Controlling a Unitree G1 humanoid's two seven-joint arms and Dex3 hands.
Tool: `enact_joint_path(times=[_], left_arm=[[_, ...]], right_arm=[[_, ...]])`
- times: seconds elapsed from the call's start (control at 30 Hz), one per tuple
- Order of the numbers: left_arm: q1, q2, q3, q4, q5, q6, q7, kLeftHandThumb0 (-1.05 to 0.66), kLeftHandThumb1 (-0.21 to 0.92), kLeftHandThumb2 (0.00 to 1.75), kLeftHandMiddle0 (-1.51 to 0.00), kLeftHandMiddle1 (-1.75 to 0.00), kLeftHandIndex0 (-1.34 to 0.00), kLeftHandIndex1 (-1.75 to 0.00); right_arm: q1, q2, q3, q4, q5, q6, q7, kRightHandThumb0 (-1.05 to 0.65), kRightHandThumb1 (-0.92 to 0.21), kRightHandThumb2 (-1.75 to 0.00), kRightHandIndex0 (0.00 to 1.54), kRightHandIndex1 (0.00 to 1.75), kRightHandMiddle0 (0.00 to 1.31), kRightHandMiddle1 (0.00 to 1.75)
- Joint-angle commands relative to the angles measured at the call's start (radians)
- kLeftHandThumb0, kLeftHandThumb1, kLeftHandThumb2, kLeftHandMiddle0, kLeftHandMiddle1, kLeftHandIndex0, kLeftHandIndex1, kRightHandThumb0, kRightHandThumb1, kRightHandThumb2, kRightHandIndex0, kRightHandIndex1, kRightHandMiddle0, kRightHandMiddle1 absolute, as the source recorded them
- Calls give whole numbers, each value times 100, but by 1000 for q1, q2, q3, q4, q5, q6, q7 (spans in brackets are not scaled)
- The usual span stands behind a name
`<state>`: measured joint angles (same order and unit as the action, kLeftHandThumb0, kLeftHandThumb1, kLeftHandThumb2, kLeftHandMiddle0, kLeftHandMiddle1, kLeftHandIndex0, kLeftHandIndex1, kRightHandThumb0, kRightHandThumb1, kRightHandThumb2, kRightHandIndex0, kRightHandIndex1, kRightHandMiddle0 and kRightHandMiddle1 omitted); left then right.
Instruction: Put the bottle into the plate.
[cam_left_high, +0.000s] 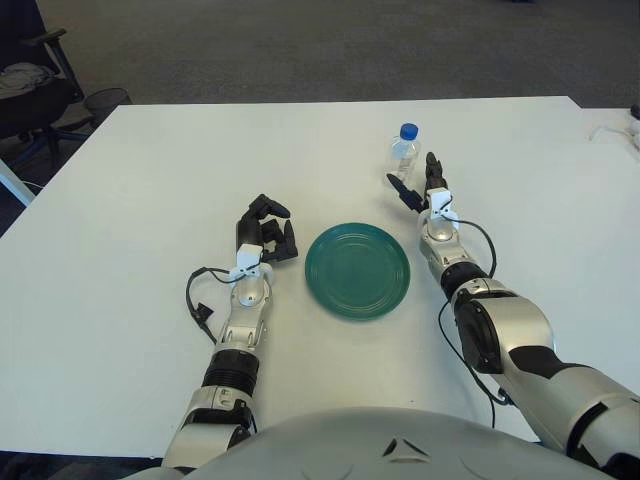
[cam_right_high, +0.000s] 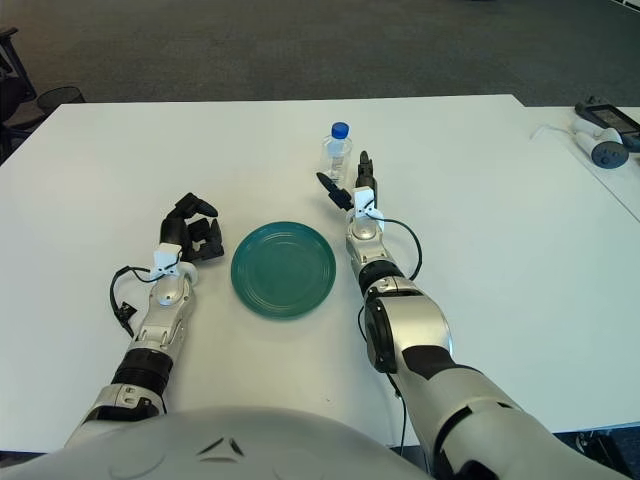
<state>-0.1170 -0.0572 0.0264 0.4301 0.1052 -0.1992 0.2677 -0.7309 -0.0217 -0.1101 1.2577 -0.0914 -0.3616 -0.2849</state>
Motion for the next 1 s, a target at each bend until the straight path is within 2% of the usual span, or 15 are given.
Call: enact_joint_path(times=[0.0,0.7,0.97], left_arm=[[30,4,3,21,8,39,6,-51,20,146,-123,-175,-71,-175],[28,0,19,11,-1,68,21,-51,20,145,-122,-175,-70,-175],[31,0,18,5,-5,63,22,-51,21,145,-122,-175,-69,-175]], right_arm=[[23,12,-1,32,4,50,5,-100,-88,-8,0,0,0,0],[19,17,-51,41,46,60,47,-101,-92,-9,1,1,0,0],[0,20,-39,50,29,67,35,-104,-92,-11,0,0,0,0]])
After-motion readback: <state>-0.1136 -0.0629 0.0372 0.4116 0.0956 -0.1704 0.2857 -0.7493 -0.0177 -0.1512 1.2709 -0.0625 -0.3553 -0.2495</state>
